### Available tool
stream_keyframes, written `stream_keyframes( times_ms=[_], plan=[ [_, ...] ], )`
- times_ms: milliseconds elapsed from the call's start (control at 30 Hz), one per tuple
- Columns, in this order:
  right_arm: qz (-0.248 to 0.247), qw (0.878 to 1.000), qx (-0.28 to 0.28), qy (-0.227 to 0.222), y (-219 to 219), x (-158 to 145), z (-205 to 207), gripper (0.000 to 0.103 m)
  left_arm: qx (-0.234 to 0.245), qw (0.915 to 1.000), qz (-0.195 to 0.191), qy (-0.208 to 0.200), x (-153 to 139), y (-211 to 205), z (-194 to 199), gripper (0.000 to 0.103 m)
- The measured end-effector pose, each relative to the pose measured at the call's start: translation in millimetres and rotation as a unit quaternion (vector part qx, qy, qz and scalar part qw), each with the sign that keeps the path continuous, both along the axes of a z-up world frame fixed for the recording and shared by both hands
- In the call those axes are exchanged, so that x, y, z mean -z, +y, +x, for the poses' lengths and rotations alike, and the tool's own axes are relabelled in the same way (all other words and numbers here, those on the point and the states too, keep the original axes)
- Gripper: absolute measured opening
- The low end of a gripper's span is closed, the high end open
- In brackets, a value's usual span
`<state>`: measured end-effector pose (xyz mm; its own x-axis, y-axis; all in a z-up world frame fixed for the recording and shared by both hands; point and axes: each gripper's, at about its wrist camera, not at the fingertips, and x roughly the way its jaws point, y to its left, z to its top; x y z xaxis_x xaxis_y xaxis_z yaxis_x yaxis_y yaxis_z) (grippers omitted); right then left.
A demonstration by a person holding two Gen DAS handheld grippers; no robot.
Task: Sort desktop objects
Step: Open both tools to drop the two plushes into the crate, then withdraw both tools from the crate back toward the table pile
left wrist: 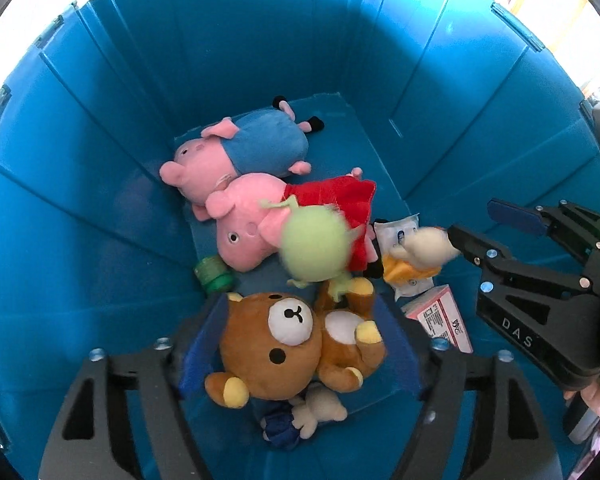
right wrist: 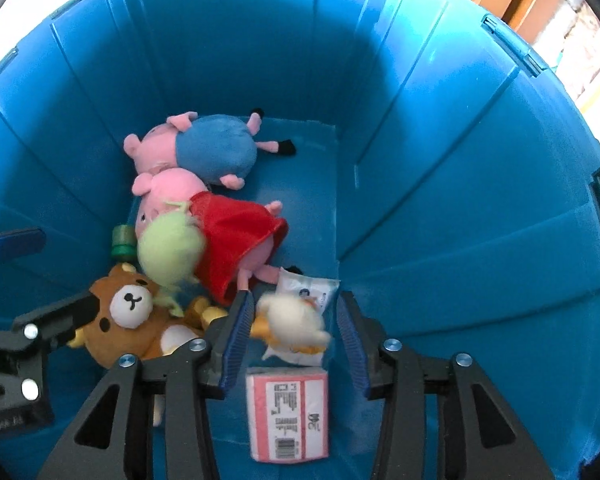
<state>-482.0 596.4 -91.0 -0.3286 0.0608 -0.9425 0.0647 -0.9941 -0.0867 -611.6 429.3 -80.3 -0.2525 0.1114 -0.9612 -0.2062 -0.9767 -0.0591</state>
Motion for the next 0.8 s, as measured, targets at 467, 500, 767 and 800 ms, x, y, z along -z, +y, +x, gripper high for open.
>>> stream_keyframes(
  times_ms=[467,500,767,800],
  plan=[
    [-0.006,1.0,0.001,0.021,-4,-11,1,0.098,-0.016,0.9996,0.0,0.025,-14,-10,1,0.075],
    [-0.003,1.0,-0.001,0.028,-5,-14,1,0.098,-0.02,0.9992,0.0,0.036,-19,-11,3,0.075],
    [-0.037,0.991,-0.042,0.119,-13,-74,27,0.103,-0.013,0.9863,0.009,0.164,-96,-22,56,0.075],
    [-0.039,0.99,-0.05,0.13,-14,-82,34,0.103,-0.017,0.9829,0.01,0.183,-107,-26,66,0.075]
  ],
)
